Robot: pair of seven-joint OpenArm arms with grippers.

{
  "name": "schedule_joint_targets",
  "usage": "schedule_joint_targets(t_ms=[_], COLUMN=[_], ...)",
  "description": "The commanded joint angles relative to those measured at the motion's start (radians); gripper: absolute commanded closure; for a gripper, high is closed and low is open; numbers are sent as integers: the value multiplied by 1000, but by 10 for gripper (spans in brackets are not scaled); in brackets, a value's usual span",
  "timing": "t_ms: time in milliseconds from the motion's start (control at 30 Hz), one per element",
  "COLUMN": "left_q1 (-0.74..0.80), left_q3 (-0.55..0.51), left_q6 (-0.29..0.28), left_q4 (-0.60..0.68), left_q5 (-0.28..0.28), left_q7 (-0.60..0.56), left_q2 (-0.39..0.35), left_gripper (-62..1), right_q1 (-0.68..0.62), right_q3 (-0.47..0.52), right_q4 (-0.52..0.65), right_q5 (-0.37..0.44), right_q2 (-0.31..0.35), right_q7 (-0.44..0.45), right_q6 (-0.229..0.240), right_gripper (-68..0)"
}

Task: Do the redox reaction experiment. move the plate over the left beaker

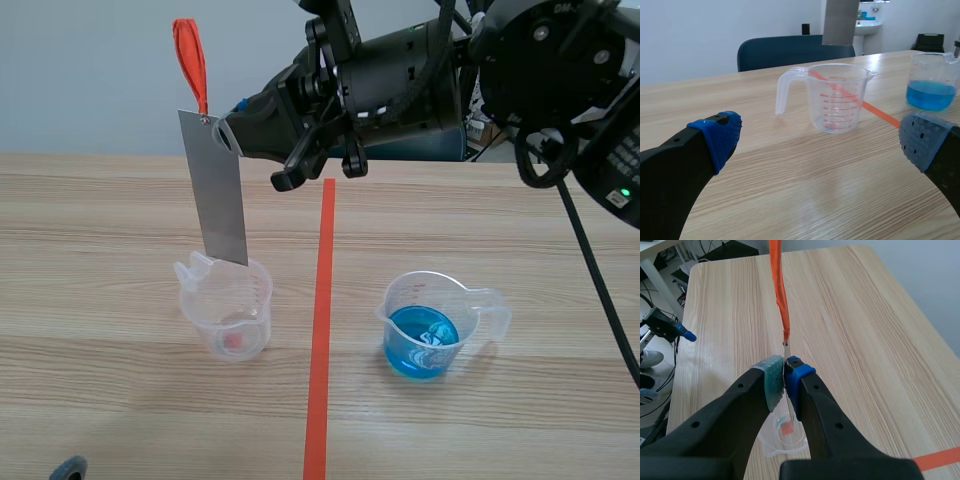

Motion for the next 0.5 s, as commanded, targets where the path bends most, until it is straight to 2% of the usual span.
schedule_joint_targets(t_ms=[0,167,467], left_q1=[0,0,0], left_q3=[-2,-3,-3], left_q6=[1,1,2], left_q4=[27,31,31], left_q5=[16,18,18], left_q7=[-46,-44,-44], left_q2=[-6,-6,-6], left_gripper=[-623,-623,-623], right_q1=[37,80,112], right_q3=[-6,-55,-106], right_q4=[11,11,8], right_q5=[28,68,68], right_q2=[-3,-3,-3], right_q7=[18,18,37], right_q6=[-3,-4,-4], right_gripper=[-6,-6,-6])
